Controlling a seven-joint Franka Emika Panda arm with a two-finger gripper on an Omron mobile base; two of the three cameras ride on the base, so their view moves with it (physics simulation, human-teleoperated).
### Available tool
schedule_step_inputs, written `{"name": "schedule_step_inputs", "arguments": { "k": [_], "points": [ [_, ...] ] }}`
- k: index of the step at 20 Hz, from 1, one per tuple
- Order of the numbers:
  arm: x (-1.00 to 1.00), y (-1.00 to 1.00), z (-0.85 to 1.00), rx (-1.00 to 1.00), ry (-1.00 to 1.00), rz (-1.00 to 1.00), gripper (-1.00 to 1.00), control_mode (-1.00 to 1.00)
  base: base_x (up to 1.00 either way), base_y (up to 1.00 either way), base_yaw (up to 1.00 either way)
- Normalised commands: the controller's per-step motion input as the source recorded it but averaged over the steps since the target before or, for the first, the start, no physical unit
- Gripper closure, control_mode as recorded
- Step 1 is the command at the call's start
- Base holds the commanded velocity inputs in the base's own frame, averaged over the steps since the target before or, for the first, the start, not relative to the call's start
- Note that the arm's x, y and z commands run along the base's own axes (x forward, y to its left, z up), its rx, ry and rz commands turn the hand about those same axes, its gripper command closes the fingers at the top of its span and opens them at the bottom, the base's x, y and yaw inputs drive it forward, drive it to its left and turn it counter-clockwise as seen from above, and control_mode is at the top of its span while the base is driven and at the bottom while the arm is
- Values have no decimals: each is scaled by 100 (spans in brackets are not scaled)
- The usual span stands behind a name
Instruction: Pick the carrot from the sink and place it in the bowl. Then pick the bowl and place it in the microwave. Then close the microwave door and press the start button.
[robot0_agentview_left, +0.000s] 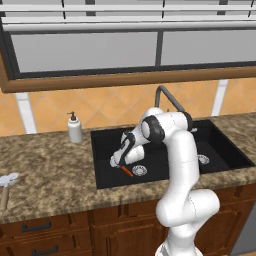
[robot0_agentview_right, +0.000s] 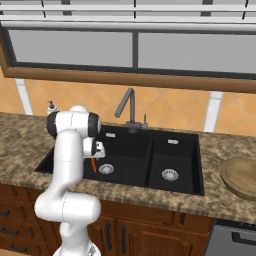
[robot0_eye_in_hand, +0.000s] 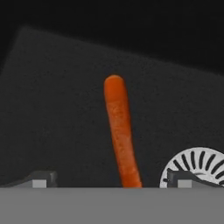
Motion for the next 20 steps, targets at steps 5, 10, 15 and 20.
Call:
{"name": "schedule_step_inputs", "arguments": {
  "k": [5,10,15,20],
  "points": [
    [25,0,-22,0,0,0,-100,-100,0,0,0],
    [28,0,-26,0,0,0,-100,-100,0,0,0],
    [21,0,-32,0,0,0,-100,-100,0,0,0],
    [20,1,-39,0,0,0,100,-100,0,0,0]
  ]
}}
